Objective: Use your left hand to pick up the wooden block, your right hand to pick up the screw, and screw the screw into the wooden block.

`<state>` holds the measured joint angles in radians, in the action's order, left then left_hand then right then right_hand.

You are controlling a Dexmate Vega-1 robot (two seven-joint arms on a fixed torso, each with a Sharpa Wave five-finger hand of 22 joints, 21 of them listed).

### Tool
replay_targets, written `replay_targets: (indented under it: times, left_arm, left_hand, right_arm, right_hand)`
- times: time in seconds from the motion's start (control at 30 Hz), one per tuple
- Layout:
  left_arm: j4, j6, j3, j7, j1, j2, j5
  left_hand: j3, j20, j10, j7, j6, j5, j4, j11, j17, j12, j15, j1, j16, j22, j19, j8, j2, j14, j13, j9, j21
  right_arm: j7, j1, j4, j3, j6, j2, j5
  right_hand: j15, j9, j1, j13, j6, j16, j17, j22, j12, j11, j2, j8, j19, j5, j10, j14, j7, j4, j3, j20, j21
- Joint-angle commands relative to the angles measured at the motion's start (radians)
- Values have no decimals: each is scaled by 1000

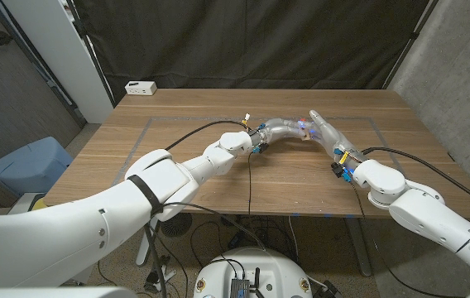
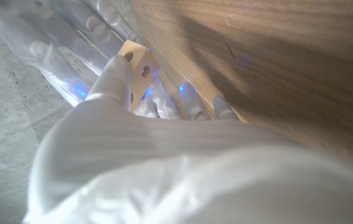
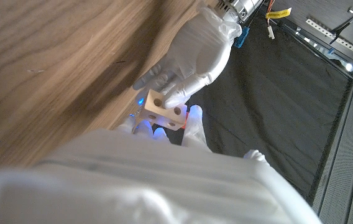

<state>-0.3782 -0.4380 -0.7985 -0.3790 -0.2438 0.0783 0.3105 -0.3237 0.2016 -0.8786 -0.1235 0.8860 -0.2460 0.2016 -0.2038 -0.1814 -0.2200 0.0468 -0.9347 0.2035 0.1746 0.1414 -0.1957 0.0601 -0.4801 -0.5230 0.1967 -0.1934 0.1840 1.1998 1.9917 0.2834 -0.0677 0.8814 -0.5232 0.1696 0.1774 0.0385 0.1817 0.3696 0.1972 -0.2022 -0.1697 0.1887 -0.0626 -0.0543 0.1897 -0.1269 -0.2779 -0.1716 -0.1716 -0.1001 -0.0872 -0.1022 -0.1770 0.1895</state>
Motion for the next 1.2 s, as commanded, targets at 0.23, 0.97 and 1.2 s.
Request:
replay_targets:
  times: [0.23,0.97,1.2]
  left_arm:
    - [4,14,-5,10,8,6,-8]
    - [5,24,-21,14,26,1,-19]
    - [-2,0,-21,8,22,-11,-23]
  left_hand:
    - [-49,5,-9,-2,10,-2,-46,-4,-3,-9,26,4,0,3,3,-8,20,2,-1,6,-3]
    - [-49,6,-8,-1,9,-2,-45,-4,-3,-9,24,3,0,3,4,-8,21,2,-1,6,-3]
    - [-49,6,-7,-2,10,-2,-45,-3,-3,-8,24,3,1,3,4,-8,20,2,-1,6,-3]
  right_arm:
    - [4,16,12,-14,12,6,6]
    - [40,53,20,-77,23,8,10]
    - [35,35,1,-73,25,-4,13]
  right_hand:
    - [-1,0,-1,0,8,7,-1,-4,3,-4,-11,-2,-7,-10,-108,-191,-1,-6,-4,1,3]
    - [0,0,2,-1,12,9,0,-4,7,-9,-12,-1,-4,-13,-94,-183,2,-7,-2,0,4]
    - [1,0,3,-1,12,10,0,-4,7,-9,-12,-1,4,-14,-93,-181,5,-7,-2,2,7]
